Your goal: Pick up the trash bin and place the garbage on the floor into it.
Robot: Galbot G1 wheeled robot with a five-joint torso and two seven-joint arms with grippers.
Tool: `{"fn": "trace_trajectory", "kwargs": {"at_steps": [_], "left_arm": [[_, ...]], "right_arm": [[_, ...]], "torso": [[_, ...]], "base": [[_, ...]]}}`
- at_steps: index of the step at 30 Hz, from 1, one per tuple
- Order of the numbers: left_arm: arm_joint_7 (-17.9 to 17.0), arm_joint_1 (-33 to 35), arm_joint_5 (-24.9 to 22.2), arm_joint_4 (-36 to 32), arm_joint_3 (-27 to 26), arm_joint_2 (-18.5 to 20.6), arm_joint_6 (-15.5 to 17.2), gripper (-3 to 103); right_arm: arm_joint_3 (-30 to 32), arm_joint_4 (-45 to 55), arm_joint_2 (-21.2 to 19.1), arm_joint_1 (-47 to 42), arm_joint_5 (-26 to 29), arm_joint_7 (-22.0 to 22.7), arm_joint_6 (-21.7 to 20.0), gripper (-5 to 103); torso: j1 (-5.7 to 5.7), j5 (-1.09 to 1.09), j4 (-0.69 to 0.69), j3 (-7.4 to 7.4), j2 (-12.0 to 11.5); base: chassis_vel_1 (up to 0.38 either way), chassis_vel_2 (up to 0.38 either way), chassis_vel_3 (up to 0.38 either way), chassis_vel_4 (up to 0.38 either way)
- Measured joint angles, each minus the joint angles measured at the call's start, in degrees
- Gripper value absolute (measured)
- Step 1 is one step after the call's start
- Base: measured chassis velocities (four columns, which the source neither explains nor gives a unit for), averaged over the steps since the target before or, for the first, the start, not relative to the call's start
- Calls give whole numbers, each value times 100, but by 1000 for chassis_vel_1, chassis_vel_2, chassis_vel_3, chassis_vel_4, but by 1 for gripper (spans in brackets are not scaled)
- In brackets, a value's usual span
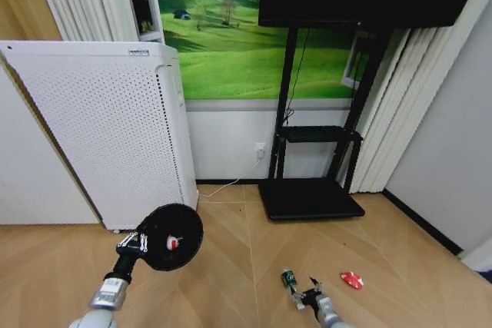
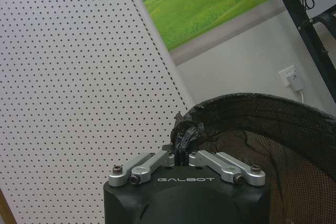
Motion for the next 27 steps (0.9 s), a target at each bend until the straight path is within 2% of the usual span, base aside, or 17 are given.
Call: {"fn": "trace_trajectory", "kwargs": {"at_steps": [16, 19, 24, 27], "left_arm": [[4, -120, 84, 178, 137, -20, -49, 6], [6, -128, 148, 261, 133, -24, -108, 6], [9, -134, 204, 310, 141, -53, -148, 6], [6, -144, 211, 329, 156, -66, -155, 6]], "right_arm": [[-763, -1277, 248, 1000, -178, 29, 61, 100], [-880, -1642, 330, 1096, -539, 72, 223, 100], [-932, -1821, 399, 1174, -666, 62, 286, 101], [-951, -1885, 420, 1208, -715, -1, 347, 96]], "torso": [[0, 0, 0, 0, 0], [-1, 1, -1, 0, -1], [-1, 1, 0, 0, 0], [-1, 0, 0, 0, 0]], "base": [[0, 0, 0, 0], [0, 0, 0, 0], [0, 0, 0, 0], [0, 0, 0, 0]]}}
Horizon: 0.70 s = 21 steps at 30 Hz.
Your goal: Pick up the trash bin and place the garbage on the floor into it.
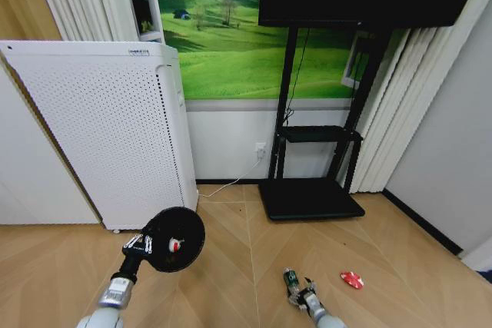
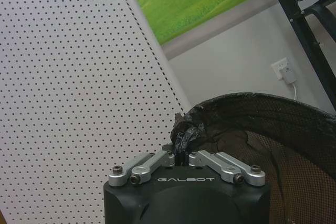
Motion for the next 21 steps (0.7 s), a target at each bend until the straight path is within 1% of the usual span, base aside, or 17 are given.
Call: {"fn": "trace_trajectory", "kwargs": {"at_steps": [2, 3, 5, 8, 9, 10, 12, 14, 15, 16, 17, 19, 20, 21], "left_arm": [[-27, -33, 25, 61, 12, -7, -63, 6], [-27, -33, 25, 61, 12, -7, -63, 6], [-48, -45, 29, 94, 14, -9, -93, 6], [-49, -45, 28, 94, 14, -8, -94, 6], [-50, -41, 20, 93, 14, -3, -95, 6], [-50, -41, 20, 93, 14, -3, -95, 6], [-50, -36, 9, 93, 14, 7, -95, 6], [-50, -36, 7, 93, 14, 11, -94, 6], [-51, -43, 3, 105, 13, 17, -95, 6], [-51, -52, 1, 117, 15, 21, -95, 6], [-51, -52, 1, 117, 15, 21, -95, 6], [-49, -103, 0, 115, 96, 15, -94, 6], [-49, -103, 0, 115, 96, 15, -94, 6], [-49, -114, 0, 111, 112, 12, -92, 6]], "right_arm": [[-35, -63, 12, 33, -55, -42, 79, 85], [-35, -63, 12, 33, -55, -42, 79, 85], [-79, -114, 16, 71, -94, -56, 130, 74], [-87, -117, 16, 75, -98, -58, 135, 74], [-106, -120, 12, 86, -106, -62, 144, 62], [-106, -120, 12, 86, -106, -62, 144, 62], [-125, -119, 1, 94, -111, -62, 148, 51], [-129, -116, -1, 94, -113, -62, 147, 51], [-133, -103, -6, 93, -130, -61, 148, 41], [-132, -46, -29, 60, -140, -56, 147, 37], [-132, -46, -29, 60, -140, -56, 147, 37], [-4, 411, -235, -187, -86, -13, 54, 30], [-4, 411, -235, -187, -86, -13, 54, 30], [34, 526, -276, -233, -48, -7, 27, 28]], "torso": [[0, 0, -1, 0, 0], [0, 0, -1, 0, 0], [0, -1, 0, 0, 0], [0, 0, 0, 0, 0], [0, 0, 0, 0, 0], [0, 0, 0, 0, 0], [0, 0, 0, 0, 0], [0, -1, 0, 0, 0], [0, 1, 0, 0, 0], [0, 1, 1, 0, 0], [0, 1, 1, 0, 0], [0, 1, -1, 0, 0], [0, 1, -1, 0, 0], [0, 0, -1, 0, 0]], "base": [[0, 0, 0, 0], [0, 0, 0, 0], [0, 0, 0, 0], [0, 0, 0, 0], [0, 0, 0, 0], [0, 0, 0, 0], [0, 0, 0, 0], [0, 0, 0, 0], [0, 0, 0, 0], [0, 0, 0, 0], [0, 0, 0, 0], [0, 0, 0, 0], [0, 0, 0, 0], [0, 0, 0, 0]]}}
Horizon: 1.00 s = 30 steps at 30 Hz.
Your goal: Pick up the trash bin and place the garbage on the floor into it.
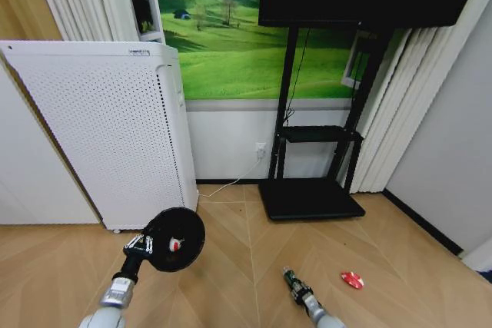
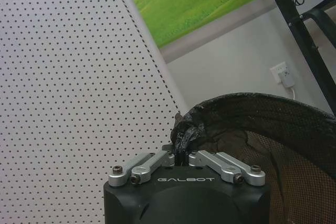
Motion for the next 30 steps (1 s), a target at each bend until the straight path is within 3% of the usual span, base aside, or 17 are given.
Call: {"fn": "trace_trajectory", "kwargs": {"at_steps": [10, 18, 21, 25, 30], "left_arm": [[1, -256, 0, -17, 282, -67, 88, 6], [8, -529, 7, 137, 484, -211, 132, 6], [12, -630, 40, 194, 594, -267, 146, 6], [35, -731, 80, 352, 796, -309, 147, 6], [38, -827, 171, 493, 1028, -382, 147, 6]], "right_arm": [[1004, 2093, -521, -908, 344, 71, -91, 25], [2077, 4108, -732, -1899, 110, -668, 839, 25], [2127, 4608, -750, -2150, -103, -933, 1164, 25], [1940, 4784, -609, -2069, -736, -944, 1316, 25], [1500, 4735, -520, -1760, -767, -913, 1351, 25]], "torso": [[0, 1, 1, 0, 0], [0, -1, 2, -1, 0], [0, 1, -1, -1, 0], [0, 0, 1, 0, 0], [0, 1, 3, 0, 0]], "base": [[0, 0, 0, 0], [0, 0, 0, 0], [0, 0, 0, 0], [0, 0, 0, 0], [0, 0, 0, 0]]}}
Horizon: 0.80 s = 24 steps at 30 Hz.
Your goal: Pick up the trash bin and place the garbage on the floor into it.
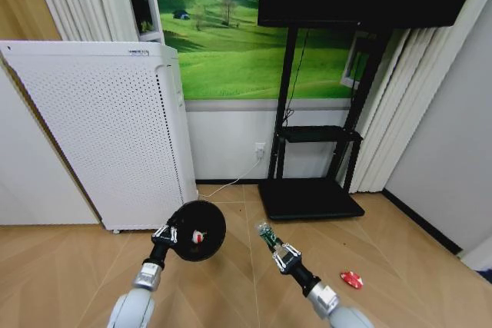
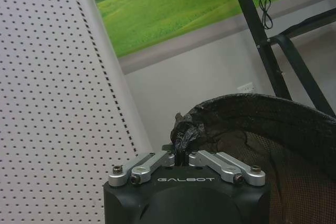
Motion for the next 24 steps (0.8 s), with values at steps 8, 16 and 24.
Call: {"fn": "trace_trajectory", "kwargs": {"at_steps": [8, 16, 24], "left_arm": [[-20, -524, 301, 706, 534, -185, -21, 6], [-42, -880, 484, 1054, 825, -541, -22, 6], [-57, -800, 621, 1109, 1080, -714, -23, 6]], "right_arm": [[-997, -544, 356, 977, 133, 0, -10, 25], [-1586, -1034, 748, 1759, 194, 35, -67, 25], [-1897, -1644, 1264, 2161, 162, 60, -58, 25]], "torso": [[2, 0, -1, 0, 0], [1, -1, -2, 1, 0], [1, 0, -2, 1, 0]], "base": [[0, 0, 0, 0], [0, 0, 0, 0], [0, 0, 0, 0]]}}
